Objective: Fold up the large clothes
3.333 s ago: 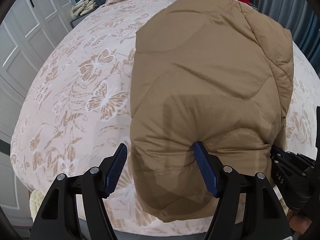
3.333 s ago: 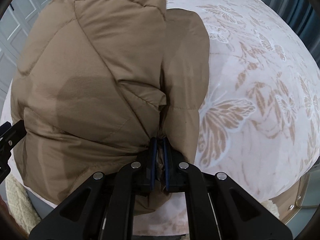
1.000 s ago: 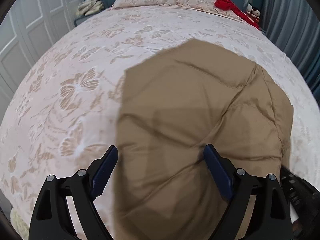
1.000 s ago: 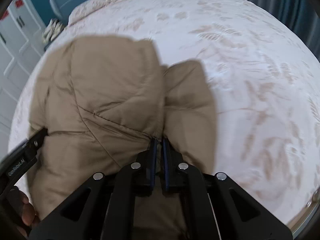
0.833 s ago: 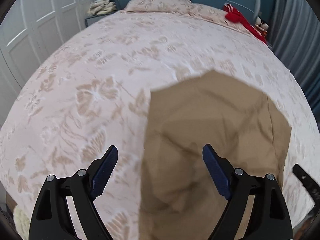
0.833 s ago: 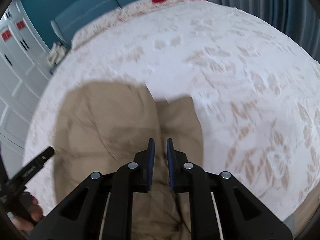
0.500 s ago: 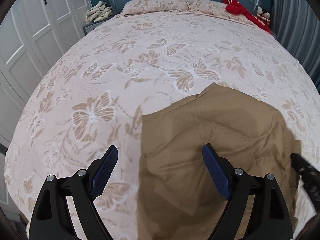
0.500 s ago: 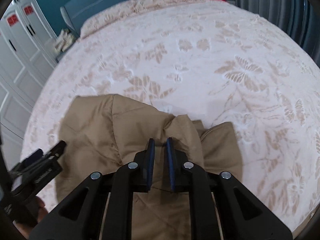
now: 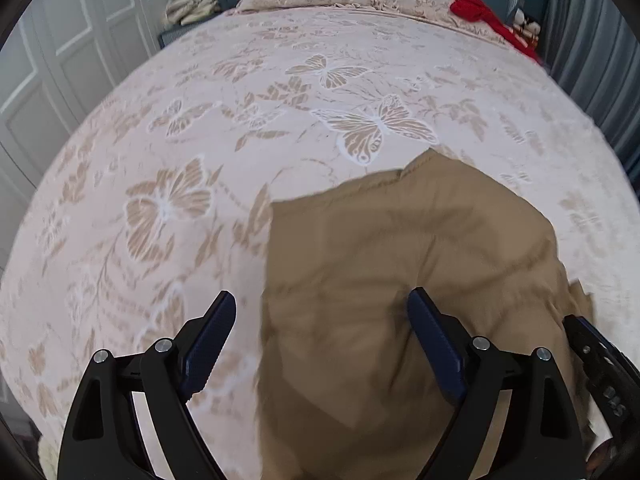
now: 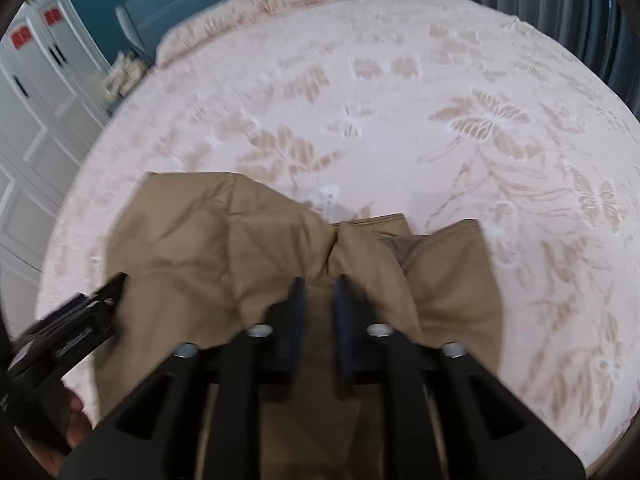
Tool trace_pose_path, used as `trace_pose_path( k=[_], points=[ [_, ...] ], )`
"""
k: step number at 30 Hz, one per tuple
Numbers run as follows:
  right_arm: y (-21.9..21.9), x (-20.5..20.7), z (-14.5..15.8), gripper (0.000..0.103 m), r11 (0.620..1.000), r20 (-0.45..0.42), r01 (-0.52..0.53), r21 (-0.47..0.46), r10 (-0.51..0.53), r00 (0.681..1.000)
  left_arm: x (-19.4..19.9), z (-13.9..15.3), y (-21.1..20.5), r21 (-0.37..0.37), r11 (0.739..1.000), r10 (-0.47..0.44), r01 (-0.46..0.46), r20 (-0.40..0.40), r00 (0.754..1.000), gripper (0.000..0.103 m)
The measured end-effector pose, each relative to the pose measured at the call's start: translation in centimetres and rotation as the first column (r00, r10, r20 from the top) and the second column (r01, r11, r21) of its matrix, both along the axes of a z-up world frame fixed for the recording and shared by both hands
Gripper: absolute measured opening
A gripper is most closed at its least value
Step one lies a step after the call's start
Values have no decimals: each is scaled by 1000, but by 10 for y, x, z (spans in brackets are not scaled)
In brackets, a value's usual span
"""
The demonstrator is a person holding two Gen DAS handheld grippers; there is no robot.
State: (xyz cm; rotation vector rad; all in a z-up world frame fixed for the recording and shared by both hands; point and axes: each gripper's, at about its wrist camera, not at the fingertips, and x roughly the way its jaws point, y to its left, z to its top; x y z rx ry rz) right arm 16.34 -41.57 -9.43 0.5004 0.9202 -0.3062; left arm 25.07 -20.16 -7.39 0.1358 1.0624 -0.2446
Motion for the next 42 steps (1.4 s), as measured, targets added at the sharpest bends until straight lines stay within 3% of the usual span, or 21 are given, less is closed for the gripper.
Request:
trace_pose_path(
  k=[2,4,6,10,13,15,18,22,25,26,27,30,35,42],
  points=[
    [1,-27,16,71,1000,29,1,-25,0,1000,-7,5,18,-61,998,-1,-2,-47,999,86],
    [-1,-54,21,74,998,13,8,-55,-7,1000,-16,4,41,-154,988,-3,-18,-131,991,87],
    [-5,-74,15,74,1000,-20,9,-27,-9,1000,-22,-1,59,-252,967,-20,-36,-218,976,87],
    [-12,-105,-8,81,993,-45,14,115,-8,999,-41,-24,91,-456,880,-68,-130,-394,917,87],
    [-11,-109,-23,86,983,-47,18,184,-9,999,-57,-39,95,-521,843,-121,-136,-428,896,87],
    [-11,-107,-34,89,969,-38,28,245,-19,999,-62,-42,92,-541,832,-137,-125,-419,898,90],
    [-13,-105,-49,92,942,-20,47,334,-43,999,-66,-43,80,-531,844,-160,-70,-376,913,98],
    [-15,-102,-66,90,902,13,65,428,-79,997,-66,-43,62,-489,872,-171,-13,-330,929,98],
    [-11,-96,-64,64,895,45,40,445,-67,997,-64,-36,55,-473,881,-185,26,-292,938,94],
    [-9,-94,-61,49,894,61,24,448,-58,996,-63,-31,53,-460,886,-193,52,-265,945,88],
    [-4,-88,-55,39,899,76,1,438,-38,996,-62,-25,52,-446,892,-202,79,-234,951,83],
    [17,-66,-37,29,944,82,-42,328,16,996,-53,-12,54,-409,903,-217,134,-165,962,73],
    [54,-19,-24,27,976,102,-96,197,77,992,-20,8,65,-304,932,-220,199,-33,975,69],
    [102,70,-17,27,978,115,-184,100,172,978,43,11,105,-197,964,-169,179,64,983,67]
  ],
)
